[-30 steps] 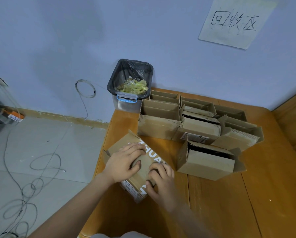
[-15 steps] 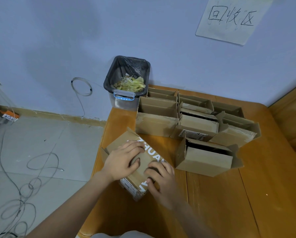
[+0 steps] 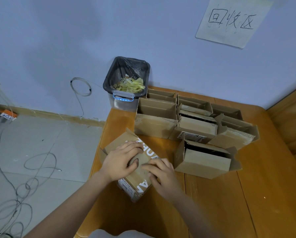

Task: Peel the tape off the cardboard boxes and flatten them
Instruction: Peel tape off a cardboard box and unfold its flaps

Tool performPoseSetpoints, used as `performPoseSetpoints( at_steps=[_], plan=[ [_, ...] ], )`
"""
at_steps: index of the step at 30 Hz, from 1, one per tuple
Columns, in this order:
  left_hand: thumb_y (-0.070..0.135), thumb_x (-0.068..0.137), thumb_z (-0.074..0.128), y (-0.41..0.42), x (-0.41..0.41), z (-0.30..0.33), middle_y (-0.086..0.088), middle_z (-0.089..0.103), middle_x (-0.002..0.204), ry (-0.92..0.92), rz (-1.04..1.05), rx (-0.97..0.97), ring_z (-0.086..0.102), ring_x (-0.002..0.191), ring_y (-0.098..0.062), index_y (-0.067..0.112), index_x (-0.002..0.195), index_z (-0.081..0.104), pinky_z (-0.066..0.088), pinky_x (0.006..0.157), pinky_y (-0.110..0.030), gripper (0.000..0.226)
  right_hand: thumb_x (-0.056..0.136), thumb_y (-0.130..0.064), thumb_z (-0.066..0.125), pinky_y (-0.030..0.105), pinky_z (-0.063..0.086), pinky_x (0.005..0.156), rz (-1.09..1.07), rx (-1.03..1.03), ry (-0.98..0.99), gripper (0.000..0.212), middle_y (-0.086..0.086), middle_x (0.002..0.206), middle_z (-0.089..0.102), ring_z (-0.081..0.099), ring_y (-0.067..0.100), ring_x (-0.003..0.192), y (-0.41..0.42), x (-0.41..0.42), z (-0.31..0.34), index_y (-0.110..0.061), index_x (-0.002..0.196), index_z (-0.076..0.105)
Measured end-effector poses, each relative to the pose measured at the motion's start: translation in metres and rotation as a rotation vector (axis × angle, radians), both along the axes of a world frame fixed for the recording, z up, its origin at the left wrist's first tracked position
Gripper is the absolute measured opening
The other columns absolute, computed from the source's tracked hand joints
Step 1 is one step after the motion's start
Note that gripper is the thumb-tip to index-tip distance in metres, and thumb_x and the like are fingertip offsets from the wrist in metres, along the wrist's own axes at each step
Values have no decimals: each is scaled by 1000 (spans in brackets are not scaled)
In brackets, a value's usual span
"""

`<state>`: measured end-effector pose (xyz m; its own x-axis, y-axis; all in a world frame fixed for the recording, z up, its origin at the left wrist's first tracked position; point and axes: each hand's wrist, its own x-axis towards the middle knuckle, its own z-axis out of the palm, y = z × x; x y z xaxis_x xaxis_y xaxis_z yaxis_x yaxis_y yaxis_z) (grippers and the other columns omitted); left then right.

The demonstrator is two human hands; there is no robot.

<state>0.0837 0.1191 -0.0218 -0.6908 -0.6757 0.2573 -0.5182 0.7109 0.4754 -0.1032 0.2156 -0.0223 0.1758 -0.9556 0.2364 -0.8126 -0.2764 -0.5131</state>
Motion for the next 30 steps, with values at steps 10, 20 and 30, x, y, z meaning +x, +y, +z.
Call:
performPoseSetpoints(
  at_steps=[10, 20, 30],
  plan=[
    [32, 87, 45, 3, 1, -1, 3, 62, 129, 2, 18, -10, 53, 127, -15, 14, 112, 68, 47, 102, -35, 38, 86, -15, 63, 28, 37, 73, 213, -33, 122, 5, -5, 91, 57, 39, 8, 90, -18, -6, 13, -18, 84, 66],
    [30, 88, 46, 2, 2, -2, 3, 61, 130, -21, 10, -12, 52, 128, -14, 13, 114, 68, 44, 104, -32, 38, 87, -5, 47, 31, 43, 68, 112, -55, 118, 16, 0, 86, 57, 37, 10, 86, -10, -2, 11, -11, 81, 61],
    [32, 88, 44, 5, 1, 0, 3, 62, 129, -9, 31, -22, 53, 126, -15, 13, 112, 68, 45, 103, -34, 39, 83, -14, 71, 24, 34, 72, 241, 25, 61, 11, -4, 91, 59, 37, 3, 88, -19, -11, 18, -19, 93, 73]
  ],
)
